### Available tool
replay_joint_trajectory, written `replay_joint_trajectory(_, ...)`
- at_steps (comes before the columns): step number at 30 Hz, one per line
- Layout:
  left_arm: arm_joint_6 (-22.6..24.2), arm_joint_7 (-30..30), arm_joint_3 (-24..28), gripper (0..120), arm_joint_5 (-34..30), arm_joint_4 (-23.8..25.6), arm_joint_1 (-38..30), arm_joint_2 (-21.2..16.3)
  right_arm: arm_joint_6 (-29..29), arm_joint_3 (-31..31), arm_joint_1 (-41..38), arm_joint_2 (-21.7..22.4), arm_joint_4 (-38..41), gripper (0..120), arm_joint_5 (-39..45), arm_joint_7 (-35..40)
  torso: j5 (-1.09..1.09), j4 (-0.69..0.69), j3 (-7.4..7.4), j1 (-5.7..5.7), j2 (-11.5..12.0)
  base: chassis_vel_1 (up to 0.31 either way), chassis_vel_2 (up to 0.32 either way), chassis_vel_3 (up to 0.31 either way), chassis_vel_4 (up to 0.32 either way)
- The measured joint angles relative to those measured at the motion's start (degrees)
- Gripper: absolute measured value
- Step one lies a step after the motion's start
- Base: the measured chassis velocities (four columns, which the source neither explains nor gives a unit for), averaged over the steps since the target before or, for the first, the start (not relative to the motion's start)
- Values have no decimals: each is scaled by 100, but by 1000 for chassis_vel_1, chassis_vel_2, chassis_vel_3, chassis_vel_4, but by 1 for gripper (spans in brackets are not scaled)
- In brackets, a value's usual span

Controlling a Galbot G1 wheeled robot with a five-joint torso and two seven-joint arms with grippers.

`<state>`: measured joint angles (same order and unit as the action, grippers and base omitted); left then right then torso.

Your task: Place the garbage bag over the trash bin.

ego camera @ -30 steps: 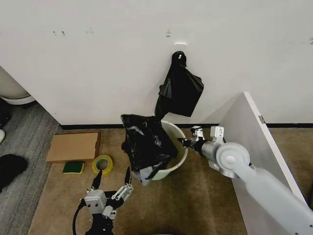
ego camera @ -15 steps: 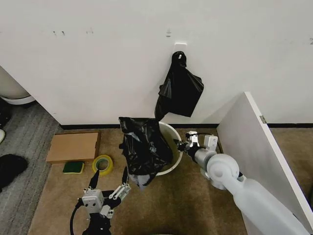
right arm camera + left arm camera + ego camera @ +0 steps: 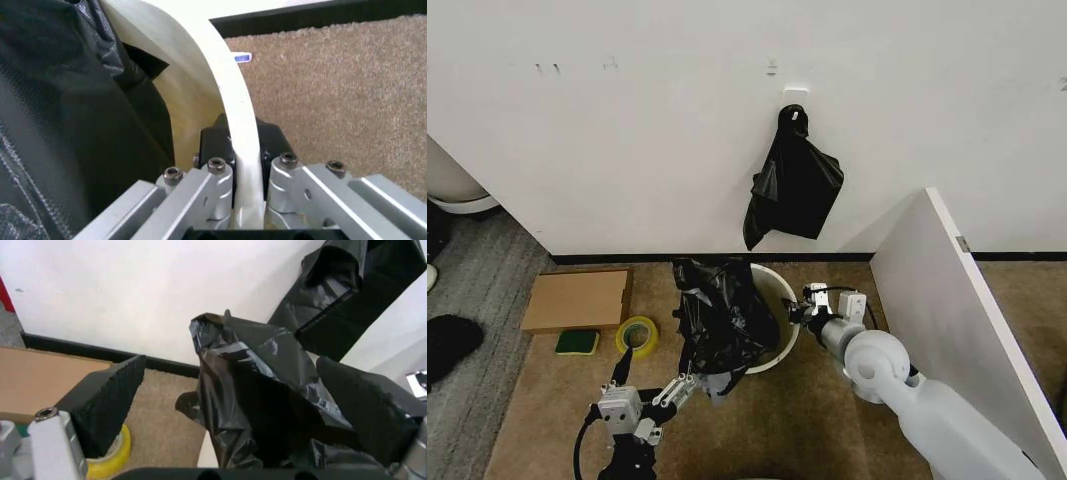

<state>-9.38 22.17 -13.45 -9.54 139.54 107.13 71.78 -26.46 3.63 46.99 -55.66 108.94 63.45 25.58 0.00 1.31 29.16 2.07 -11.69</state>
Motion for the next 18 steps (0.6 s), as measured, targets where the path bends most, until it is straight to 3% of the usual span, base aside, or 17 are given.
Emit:
replay_joint_trajectory(7,-14,3,31,100,-2,-12,-4,26,-24,-6,109,27,19,4,22,2,0,1,0,0,0,0,0,0,0)
replay_joint_trajectory(18,-23,6,67,100,0,27,32,47,-94,-26,173,93,94,45,24,50,0,1,0,0,0,0,0,0,0)
